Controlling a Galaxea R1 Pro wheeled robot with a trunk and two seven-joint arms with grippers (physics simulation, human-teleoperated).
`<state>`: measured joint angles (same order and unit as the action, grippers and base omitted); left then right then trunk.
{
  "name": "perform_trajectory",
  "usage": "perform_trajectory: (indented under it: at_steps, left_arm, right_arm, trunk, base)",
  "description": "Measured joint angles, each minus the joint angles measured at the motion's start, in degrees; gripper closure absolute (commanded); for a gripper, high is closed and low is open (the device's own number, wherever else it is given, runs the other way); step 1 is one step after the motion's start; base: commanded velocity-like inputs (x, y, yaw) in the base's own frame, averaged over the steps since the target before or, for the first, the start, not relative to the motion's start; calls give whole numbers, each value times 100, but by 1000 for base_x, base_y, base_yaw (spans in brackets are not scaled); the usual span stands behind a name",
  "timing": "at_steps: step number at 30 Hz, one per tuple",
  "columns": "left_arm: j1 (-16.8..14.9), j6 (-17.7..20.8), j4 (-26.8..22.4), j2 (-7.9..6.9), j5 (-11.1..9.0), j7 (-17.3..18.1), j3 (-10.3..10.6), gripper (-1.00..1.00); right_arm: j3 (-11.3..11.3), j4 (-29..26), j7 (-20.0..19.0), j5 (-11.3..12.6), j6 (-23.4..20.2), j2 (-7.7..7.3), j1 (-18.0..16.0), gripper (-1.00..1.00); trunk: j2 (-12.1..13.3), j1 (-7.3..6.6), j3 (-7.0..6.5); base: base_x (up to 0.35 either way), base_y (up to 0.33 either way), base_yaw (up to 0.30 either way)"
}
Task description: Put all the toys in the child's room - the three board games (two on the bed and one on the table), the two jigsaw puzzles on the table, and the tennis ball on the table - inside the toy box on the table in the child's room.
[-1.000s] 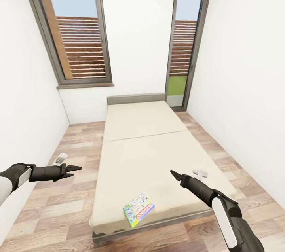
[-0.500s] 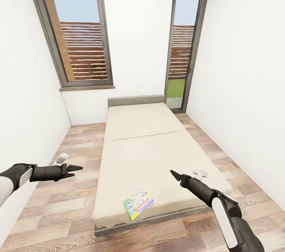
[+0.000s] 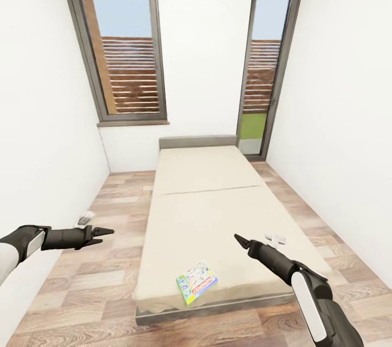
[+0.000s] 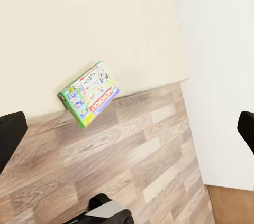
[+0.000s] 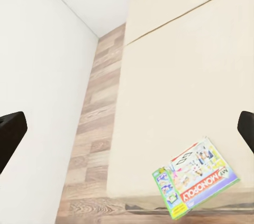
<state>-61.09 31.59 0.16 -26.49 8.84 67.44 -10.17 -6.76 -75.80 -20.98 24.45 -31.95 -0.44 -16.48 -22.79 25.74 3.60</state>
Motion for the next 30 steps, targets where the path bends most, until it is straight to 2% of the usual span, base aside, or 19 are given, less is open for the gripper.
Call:
perform_trajectory:
  at_steps: [8,13,23,30]
  left_arm:
    - [-1,-1,0,3,-1,9,1,-100]
    - [-1,-1,0,3,1,12,0,-100]
    - [-1,1,0,4,-11,13,1,-100]
    - [-1,-3,1,5,-20,28,-1,-100]
  right_arm:
    - [0,0,0,-2,-4,0,1,-100]
    - [0,0,7,1,-5,0,1,-100]
    - [0,-5,0,3,-1,-1,0,-100]
    - [-1,-1,0,6,1,-1,1,-100]
  trunk:
    - [0,0,-40]
    - [1,0,-45]
    - [1,0,-46]
    - [0,0,-46]
  base:
    - [0,-158,175]
    - [0,-26,76]
    - [0,1,238]
    - [0,0,35]
